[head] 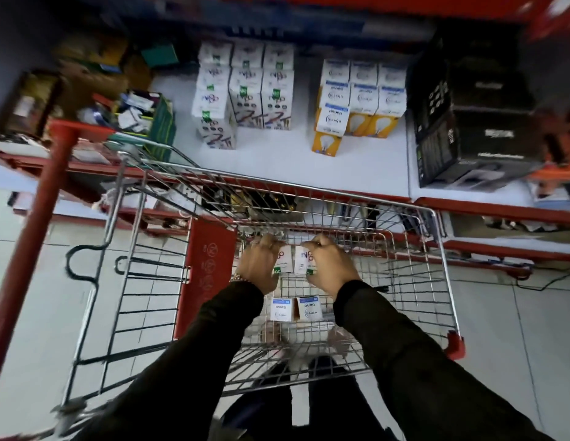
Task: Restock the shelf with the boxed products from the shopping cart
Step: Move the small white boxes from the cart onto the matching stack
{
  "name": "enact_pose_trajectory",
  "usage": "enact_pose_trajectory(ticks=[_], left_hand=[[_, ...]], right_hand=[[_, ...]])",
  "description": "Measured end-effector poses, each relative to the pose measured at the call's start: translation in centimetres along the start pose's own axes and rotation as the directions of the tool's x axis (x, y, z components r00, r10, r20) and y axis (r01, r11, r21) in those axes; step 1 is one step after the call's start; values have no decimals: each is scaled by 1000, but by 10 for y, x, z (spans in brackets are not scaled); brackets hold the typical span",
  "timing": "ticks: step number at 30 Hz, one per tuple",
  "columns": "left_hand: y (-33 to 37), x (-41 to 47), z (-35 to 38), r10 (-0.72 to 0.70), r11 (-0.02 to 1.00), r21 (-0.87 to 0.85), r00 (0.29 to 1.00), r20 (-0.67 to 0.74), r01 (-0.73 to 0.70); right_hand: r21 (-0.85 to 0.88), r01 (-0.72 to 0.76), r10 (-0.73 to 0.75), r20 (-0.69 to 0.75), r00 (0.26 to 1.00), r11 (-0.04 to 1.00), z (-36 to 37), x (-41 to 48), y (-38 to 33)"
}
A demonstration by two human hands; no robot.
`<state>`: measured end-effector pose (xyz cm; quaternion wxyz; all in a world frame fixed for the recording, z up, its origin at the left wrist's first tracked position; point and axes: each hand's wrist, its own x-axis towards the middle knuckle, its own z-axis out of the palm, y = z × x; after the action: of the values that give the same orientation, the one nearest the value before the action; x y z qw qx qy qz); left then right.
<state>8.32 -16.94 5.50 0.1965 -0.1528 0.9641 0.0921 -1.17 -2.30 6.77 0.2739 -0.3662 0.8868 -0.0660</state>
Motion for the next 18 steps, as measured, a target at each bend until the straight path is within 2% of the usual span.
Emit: enact_pose_trajectory(ticks=[3, 14, 18], left_hand=[[-1, -11, -28, 31, 998, 62, 998, -59, -27], [-24, -19, -142, 95, 994, 79, 943, -319, -73], [-40, -8, -178, 128, 989, 113, 942, -311, -96]], right_hand=[[-27, 18, -19, -39, 999, 999, -24, -13, -10], [-66, 150, -161, -228, 960, 986, -133, -15, -47], [-69, 173, -186, -290, 939, 983, -169, 1, -60]])
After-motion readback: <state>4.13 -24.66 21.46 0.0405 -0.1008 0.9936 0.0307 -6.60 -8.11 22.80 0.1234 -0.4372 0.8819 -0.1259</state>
